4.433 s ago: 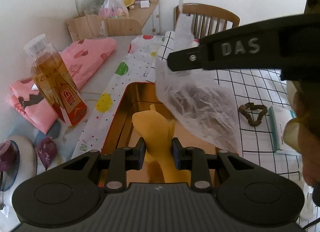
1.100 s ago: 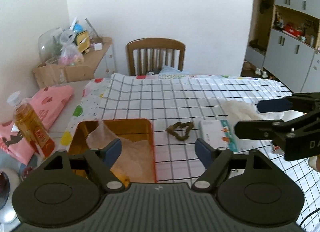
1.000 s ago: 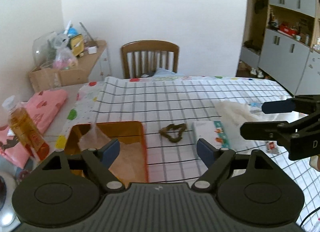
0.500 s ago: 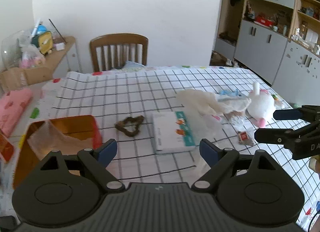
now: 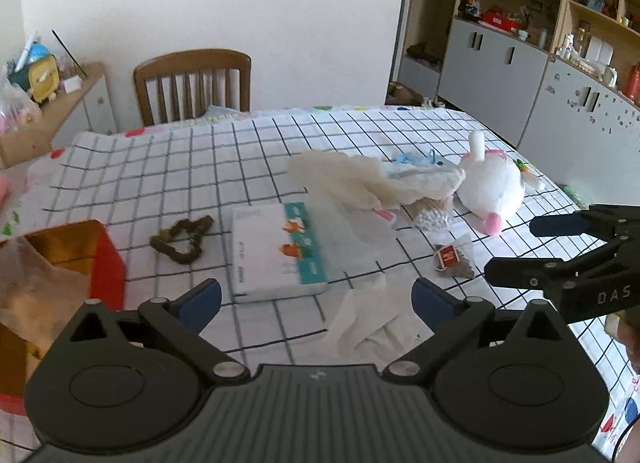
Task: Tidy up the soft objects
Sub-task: 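Grasp the white tissue with the left gripper while the right grasps the tea bag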
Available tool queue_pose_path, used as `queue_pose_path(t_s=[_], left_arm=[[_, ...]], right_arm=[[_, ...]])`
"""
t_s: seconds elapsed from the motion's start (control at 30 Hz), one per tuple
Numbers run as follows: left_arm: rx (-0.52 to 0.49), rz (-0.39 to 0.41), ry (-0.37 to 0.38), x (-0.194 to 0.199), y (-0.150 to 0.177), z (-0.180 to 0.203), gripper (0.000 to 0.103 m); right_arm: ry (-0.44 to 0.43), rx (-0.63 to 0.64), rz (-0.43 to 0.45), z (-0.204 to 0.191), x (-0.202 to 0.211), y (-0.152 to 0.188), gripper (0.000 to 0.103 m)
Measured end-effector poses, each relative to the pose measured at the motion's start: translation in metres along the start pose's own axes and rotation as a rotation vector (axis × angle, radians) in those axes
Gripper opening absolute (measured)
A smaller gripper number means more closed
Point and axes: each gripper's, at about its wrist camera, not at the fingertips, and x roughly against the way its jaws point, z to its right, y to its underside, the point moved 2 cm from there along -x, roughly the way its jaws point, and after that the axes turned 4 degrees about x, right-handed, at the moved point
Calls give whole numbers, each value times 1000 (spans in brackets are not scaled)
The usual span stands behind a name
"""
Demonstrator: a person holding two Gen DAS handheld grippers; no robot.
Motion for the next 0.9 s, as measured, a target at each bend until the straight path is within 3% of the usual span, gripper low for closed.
queue_pose_path(t_s=[0.43, 0.9], left_arm=[[-11, -110, -5, -52, 19, 20, 102], [-75, -155, -32, -82, 38, 33, 102]], right_arm=[[24, -28, -77, 30, -46, 11, 97], [13, -38, -152, 40, -88, 13, 88]])
